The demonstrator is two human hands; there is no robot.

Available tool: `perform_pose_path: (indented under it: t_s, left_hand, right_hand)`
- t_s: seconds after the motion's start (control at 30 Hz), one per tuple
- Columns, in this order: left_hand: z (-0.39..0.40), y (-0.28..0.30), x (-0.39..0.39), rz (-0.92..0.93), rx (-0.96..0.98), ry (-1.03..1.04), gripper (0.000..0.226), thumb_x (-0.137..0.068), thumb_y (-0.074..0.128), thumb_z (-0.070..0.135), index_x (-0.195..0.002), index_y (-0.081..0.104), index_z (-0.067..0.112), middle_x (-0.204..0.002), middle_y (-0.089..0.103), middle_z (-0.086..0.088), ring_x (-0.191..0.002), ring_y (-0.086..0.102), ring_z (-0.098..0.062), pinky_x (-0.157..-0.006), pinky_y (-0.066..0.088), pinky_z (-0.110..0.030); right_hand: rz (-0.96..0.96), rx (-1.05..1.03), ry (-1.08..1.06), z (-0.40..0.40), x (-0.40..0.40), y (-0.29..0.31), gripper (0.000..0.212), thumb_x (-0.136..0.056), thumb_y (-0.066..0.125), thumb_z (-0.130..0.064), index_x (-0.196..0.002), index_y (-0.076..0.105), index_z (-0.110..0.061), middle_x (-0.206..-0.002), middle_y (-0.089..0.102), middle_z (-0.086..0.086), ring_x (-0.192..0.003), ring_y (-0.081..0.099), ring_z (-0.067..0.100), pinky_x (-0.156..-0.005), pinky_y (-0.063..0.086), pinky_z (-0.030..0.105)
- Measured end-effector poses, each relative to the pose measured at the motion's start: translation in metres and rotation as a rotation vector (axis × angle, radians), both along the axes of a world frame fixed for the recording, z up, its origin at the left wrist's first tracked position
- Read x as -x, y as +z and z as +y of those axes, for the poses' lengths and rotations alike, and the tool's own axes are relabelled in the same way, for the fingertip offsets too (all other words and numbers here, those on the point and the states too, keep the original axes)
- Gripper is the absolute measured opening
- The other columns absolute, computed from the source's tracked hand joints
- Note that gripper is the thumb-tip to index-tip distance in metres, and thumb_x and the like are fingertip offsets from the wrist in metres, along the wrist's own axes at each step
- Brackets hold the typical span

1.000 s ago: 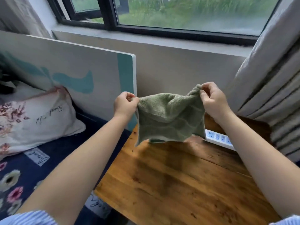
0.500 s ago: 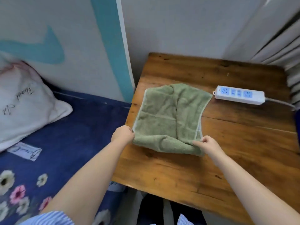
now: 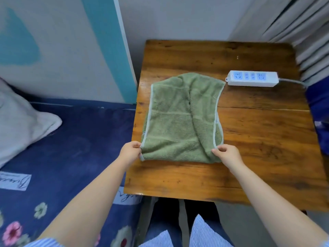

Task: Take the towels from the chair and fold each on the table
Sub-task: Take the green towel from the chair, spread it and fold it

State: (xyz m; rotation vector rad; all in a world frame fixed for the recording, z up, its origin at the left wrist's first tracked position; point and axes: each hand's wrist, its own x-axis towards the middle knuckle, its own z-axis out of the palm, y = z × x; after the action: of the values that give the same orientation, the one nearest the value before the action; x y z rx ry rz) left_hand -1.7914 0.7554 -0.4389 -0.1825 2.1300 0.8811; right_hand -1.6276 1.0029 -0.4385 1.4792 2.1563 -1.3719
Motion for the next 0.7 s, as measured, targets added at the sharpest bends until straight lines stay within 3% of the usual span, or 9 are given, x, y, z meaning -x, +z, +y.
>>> perform_pose_path:
  t_s: [0.07,0.17,0.23,0.33,0.4,0.47,0.57,0.7]
  left_hand:
    - [0.004,0.004,0.005,-0.076,-0.065,0.124,0.030,-0.089,0.038,-0.011,-0.070,0.053,0.007,-0.059,0.061,-0.005,-0.061,0.053,-0.015,-0.054,0.046,-0.021]
    - [0.016,0.017,0.012,-0.130,-0.200,0.261,0.032,-0.090,0.043,-0.011,-0.067,0.047,0.010,-0.069,0.054,-0.005,-0.049,0.062,-0.011,-0.043,0.050,-0.013]
    - [0.023,0.028,0.019,-0.129,-0.270,0.298,0.028,-0.090,0.047,-0.008,-0.068,0.049,0.009,-0.072,0.053,-0.006,-0.055,0.061,-0.015,-0.044,0.052,-0.013]
    - [0.026,0.044,0.037,-0.046,-0.331,0.333,0.024,-0.090,0.053,-0.002,-0.067,0.051,0.005,-0.081,0.056,-0.011,-0.077,0.060,-0.020,-0.075,0.055,-0.027]
    - [0.031,0.061,0.052,0.033,-0.436,0.400,0.025,-0.094,0.050,0.004,-0.069,0.051,0.006,-0.084,0.055,-0.010,-0.081,0.059,-0.018,-0.084,0.051,-0.032]
    - [0.038,0.083,0.064,0.088,-0.550,0.491,0.027,-0.098,0.043,0.008,-0.071,0.048,0.009,-0.082,0.053,-0.006,-0.075,0.055,-0.013,-0.076,0.050,-0.027]
    - [0.047,0.107,0.078,0.099,-0.618,0.513,0.027,-0.100,0.039,0.011,-0.074,0.047,0.009,-0.081,0.054,-0.006,-0.074,0.055,-0.013,-0.070,0.050,-0.024]
    - [0.054,0.115,0.073,0.131,-0.344,0.207,0.028,-0.098,0.046,0.016,-0.071,0.049,0.008,-0.079,0.055,-0.008,-0.067,0.057,-0.015,-0.048,0.052,-0.015]
  right_hand:
    - [0.052,-0.033,-0.060,-0.002,0.004,0.008,0.026,-0.087,0.060,-0.010,-0.089,0.062,0.015,-0.081,0.061,0.024,-0.078,0.053,0.029,-0.071,0.033,0.028]
    - [0.151,-0.067,-0.198,0.008,0.010,0.029,0.017,-0.088,0.057,-0.007,-0.088,0.064,0.008,-0.085,0.057,0.010,-0.083,0.049,0.021,-0.074,0.035,0.028]
    - [0.183,-0.143,-0.261,0.020,0.010,0.044,0.016,-0.089,0.055,-0.007,-0.092,0.065,0.005,-0.088,0.058,0.009,-0.085,0.050,0.023,-0.074,0.036,0.029]
    - [0.160,-0.322,-0.280,0.041,0.009,0.065,0.023,-0.092,0.050,-0.012,-0.098,0.064,0.005,-0.091,0.059,0.013,-0.087,0.050,0.026,-0.074,0.036,0.031]
    - [0.120,-0.437,-0.251,0.055,0.012,0.084,0.028,-0.095,0.045,-0.016,-0.100,0.063,0.005,-0.094,0.060,0.017,-0.088,0.051,0.030,-0.074,0.037,0.033]
    - [0.123,-0.482,-0.302,0.068,0.018,0.103,0.030,-0.097,0.041,-0.019,-0.101,0.062,0.003,-0.093,0.057,0.016,-0.091,0.051,0.032,-0.073,0.036,0.031]
    - [0.177,-0.367,-0.391,0.082,0.032,0.123,0.029,-0.097,0.040,-0.021,-0.098,0.061,-0.001,-0.084,0.054,0.010,-0.087,0.051,0.028,-0.074,0.036,0.031]
    - [0.032,-0.194,-0.074,0.066,0.049,0.124,0.029,-0.097,0.042,-0.020,-0.095,0.061,0.001,-0.085,0.059,0.012,-0.090,0.052,0.025,-0.081,0.040,0.034]
